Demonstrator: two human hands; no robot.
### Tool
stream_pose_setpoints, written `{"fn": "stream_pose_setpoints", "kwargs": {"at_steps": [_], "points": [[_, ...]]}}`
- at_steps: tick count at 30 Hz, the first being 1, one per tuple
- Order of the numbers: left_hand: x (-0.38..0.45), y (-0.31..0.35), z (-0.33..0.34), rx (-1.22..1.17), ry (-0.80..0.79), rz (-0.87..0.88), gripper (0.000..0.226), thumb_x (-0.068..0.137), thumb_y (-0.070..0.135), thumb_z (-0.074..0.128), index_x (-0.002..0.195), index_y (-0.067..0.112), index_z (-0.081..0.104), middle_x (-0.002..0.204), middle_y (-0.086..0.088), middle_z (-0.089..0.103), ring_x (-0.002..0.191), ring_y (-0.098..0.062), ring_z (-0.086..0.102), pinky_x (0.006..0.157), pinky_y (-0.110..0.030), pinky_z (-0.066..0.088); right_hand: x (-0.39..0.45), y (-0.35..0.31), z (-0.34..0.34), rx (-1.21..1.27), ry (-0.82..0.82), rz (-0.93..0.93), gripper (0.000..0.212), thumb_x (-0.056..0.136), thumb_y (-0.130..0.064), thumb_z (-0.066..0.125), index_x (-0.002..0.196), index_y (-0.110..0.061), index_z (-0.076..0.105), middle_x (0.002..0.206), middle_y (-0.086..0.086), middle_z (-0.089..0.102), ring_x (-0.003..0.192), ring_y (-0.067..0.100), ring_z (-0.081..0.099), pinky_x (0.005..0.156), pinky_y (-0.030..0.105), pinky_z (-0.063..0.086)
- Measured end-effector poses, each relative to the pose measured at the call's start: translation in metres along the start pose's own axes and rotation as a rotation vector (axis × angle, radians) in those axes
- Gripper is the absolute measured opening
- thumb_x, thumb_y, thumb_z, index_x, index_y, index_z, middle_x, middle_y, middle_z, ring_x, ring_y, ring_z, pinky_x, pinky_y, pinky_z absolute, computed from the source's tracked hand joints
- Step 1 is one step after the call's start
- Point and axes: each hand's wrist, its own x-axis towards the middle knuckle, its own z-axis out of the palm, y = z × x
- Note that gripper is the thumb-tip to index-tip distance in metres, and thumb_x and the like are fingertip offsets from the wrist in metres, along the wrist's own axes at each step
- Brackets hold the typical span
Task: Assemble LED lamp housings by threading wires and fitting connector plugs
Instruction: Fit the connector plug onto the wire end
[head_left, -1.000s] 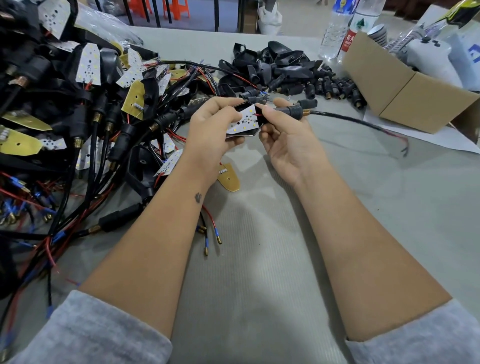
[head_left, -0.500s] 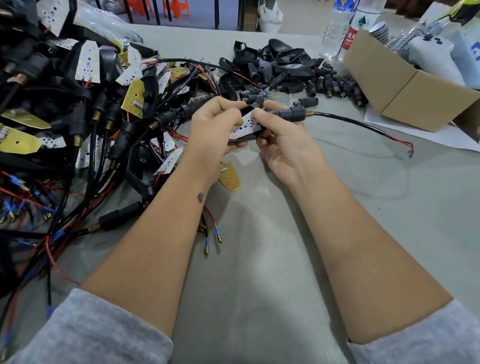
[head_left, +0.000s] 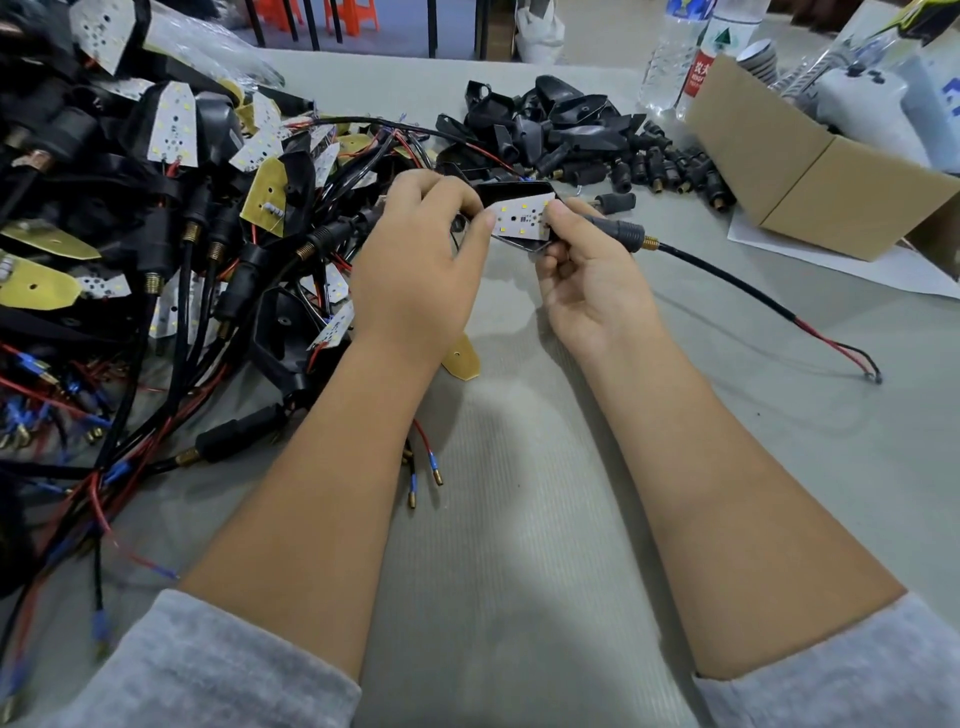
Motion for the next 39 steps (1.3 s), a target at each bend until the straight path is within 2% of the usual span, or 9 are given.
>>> {"fn": "stream_pose_setpoints", "kwargs": {"at_steps": [3, 10, 14, 20, 27, 31, 33, 36, 39], "points": [[0.001, 0.001, 0.001, 0.082, -0.041, -0.012, 0.026, 0.099, 0.037, 0.048, 0.105, 0.018, 0.064, 0.134, -0.002, 0.048, 0.111, -0.018, 0.053, 0.08, -0.03, 0.042, -0.001, 0.0, 0.0, 0.002, -0.023, 0.004, 0.017, 0.088, 0.003, 0.064, 0.082, -0.013, 0.062, 0.063, -0.001, 0.06, 0.044, 0.002, 0.046, 0.048, 0.012, 0.042], [0.003, 0.003, 0.005, -0.028, 0.014, -0.16, 0.028, 0.1, 0.026, 0.051, 0.092, 0.003, 0.064, 0.134, -0.007, 0.045, 0.1, -0.014, 0.053, 0.082, -0.023, 0.037, -0.004, 0.003, 0.003, -0.142, -0.075, -0.133, 0.017, 0.086, 0.006, 0.065, 0.084, -0.009, 0.059, 0.07, 0.004, 0.058, 0.05, 0.006, 0.047, 0.05, 0.015, 0.041], [0.005, 0.004, 0.006, -0.075, 0.013, -0.231, 0.028, 0.099, 0.027, 0.052, 0.082, 0.007, 0.063, 0.132, -0.005, 0.046, 0.091, 0.005, 0.038, 0.079, -0.009, 0.027, -0.005, 0.002, 0.002, -0.174, -0.075, -0.154, 0.016, 0.085, 0.006, 0.066, 0.083, -0.009, 0.059, 0.072, 0.007, 0.056, 0.05, 0.008, 0.045, 0.049, 0.015, 0.04], [0.005, 0.007, 0.003, -0.122, 0.004, -0.3, 0.031, 0.099, 0.024, 0.054, 0.069, 0.013, 0.056, 0.125, -0.002, 0.047, 0.094, 0.001, 0.04, 0.072, 0.007, 0.021, -0.005, 0.002, 0.002, -0.163, -0.071, -0.13, 0.016, 0.088, 0.002, 0.065, 0.08, -0.01, 0.059, 0.071, 0.006, 0.056, 0.049, 0.006, 0.043, 0.048, 0.014, 0.039], [0.003, 0.004, 0.002, -0.156, 0.084, -0.162, 0.02, 0.094, 0.02, 0.06, 0.077, 0.009, 0.06, 0.105, -0.001, 0.052, 0.076, 0.004, 0.049, 0.072, -0.007, 0.038, -0.004, 0.002, 0.002, -0.152, -0.073, -0.08, 0.015, 0.088, 0.001, 0.066, 0.08, -0.011, 0.059, 0.069, 0.004, 0.061, 0.048, 0.006, 0.046, 0.047, 0.015, 0.04], [0.002, 0.006, -0.001, -0.248, 0.185, -0.145, 0.021, 0.087, 0.02, 0.069, 0.087, 0.013, 0.049, 0.098, -0.001, 0.053, 0.079, -0.015, 0.058, 0.075, -0.028, 0.049, -0.003, 0.002, 0.001, -0.148, -0.072, -0.053, 0.016, 0.087, 0.001, 0.067, 0.079, -0.011, 0.06, 0.065, 0.001, 0.062, 0.047, 0.005, 0.047, 0.046, 0.015, 0.04], [0.004, 0.007, 0.001, -0.36, 0.149, -0.276, 0.026, 0.089, 0.024, 0.068, 0.099, 0.014, 0.046, 0.099, -0.001, 0.059, 0.076, -0.021, 0.065, 0.075, -0.036, 0.055, -0.004, 0.002, 0.002, -0.12, -0.068, -0.04, 0.016, 0.087, 0.001, 0.067, 0.078, -0.011, 0.06, 0.061, -0.001, 0.062, 0.046, 0.004, 0.047, 0.045, 0.015, 0.04], [0.009, 0.013, 0.004, -0.773, -0.129, -0.638, 0.023, 0.1, 0.031, 0.053, 0.113, 0.011, 0.053, 0.097, -0.005, 0.072, 0.064, -0.025, 0.073, 0.058, -0.036, 0.061, -0.003, 0.001, 0.001, -0.092, -0.068, -0.002, 0.015, 0.088, -0.001, 0.066, 0.079, -0.011, 0.06, 0.058, -0.002, 0.06, 0.045, 0.003, 0.047, 0.046, 0.013, 0.041], [0.01, 0.011, 0.004, -0.932, -0.2, -0.663, 0.026, 0.105, 0.024, 0.043, 0.102, 0.007, 0.063, 0.081, -0.009, 0.075, 0.069, -0.025, 0.074, 0.058, -0.027, 0.058, -0.003, -0.001, 0.001, -0.132, -0.084, 0.03, 0.01, 0.09, -0.005, 0.065, 0.085, -0.011, 0.06, 0.064, 0.0, 0.06, 0.047, 0.003, 0.047, 0.048, 0.013, 0.043]]}}
